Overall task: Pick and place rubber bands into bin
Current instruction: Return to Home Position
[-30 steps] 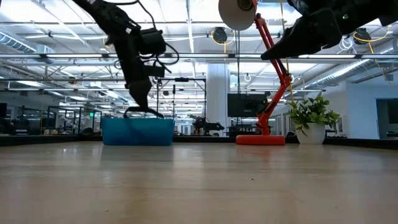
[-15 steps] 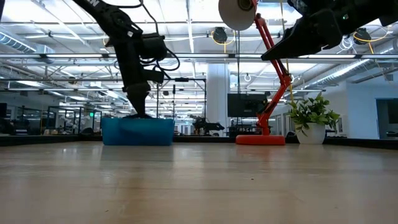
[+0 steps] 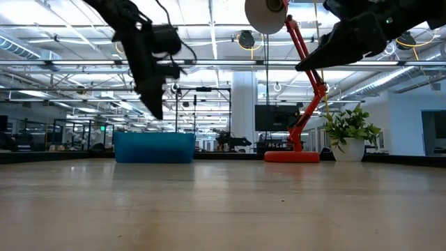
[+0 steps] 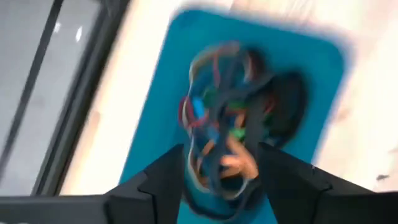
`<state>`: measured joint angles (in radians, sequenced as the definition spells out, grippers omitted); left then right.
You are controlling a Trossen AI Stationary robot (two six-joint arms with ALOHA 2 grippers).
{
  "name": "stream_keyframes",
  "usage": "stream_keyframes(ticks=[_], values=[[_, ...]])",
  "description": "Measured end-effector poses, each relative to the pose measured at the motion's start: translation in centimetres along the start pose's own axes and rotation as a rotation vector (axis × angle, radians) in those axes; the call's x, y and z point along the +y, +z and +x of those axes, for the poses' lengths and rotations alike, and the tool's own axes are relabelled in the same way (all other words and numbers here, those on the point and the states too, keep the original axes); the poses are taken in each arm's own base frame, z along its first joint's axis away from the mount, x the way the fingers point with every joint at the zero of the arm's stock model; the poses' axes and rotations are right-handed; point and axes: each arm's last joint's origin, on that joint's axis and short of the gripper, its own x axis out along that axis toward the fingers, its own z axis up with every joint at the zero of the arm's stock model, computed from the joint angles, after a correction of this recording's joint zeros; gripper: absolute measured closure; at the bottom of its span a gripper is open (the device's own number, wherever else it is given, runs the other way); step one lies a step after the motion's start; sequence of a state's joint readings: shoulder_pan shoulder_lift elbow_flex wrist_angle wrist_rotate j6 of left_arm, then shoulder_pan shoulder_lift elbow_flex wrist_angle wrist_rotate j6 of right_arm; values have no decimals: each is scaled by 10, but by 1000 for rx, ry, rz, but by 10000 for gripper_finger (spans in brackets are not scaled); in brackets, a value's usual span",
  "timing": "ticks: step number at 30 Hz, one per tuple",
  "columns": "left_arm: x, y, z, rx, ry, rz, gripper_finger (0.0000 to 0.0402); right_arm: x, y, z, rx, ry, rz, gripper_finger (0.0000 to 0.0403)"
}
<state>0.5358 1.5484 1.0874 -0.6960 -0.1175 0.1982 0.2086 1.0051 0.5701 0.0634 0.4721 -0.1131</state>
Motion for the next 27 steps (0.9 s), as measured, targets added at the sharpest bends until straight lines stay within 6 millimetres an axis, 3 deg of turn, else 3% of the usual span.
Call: stream_keyframes(ticks=[6, 13, 17, 21, 27], values=[[3, -7, -57, -294, -137, -18, 182, -7, -10, -16, -10, 2, 97, 229], [-6, -58, -98, -565, -118, -28, 182, -13, -48, -37, -107, 68, 176, 228], [-16, -93, -103, -693, -195, 5, 182, -16, -64, -46, -246, 180, 230, 228], [-24, -122, -96, -800, -221, -3, 182, -20, -80, -51, -288, 151, 255, 231], [-31, -150, -84, -873, -236, -94, 183, -23, -90, -54, -347, 184, 288, 228]])
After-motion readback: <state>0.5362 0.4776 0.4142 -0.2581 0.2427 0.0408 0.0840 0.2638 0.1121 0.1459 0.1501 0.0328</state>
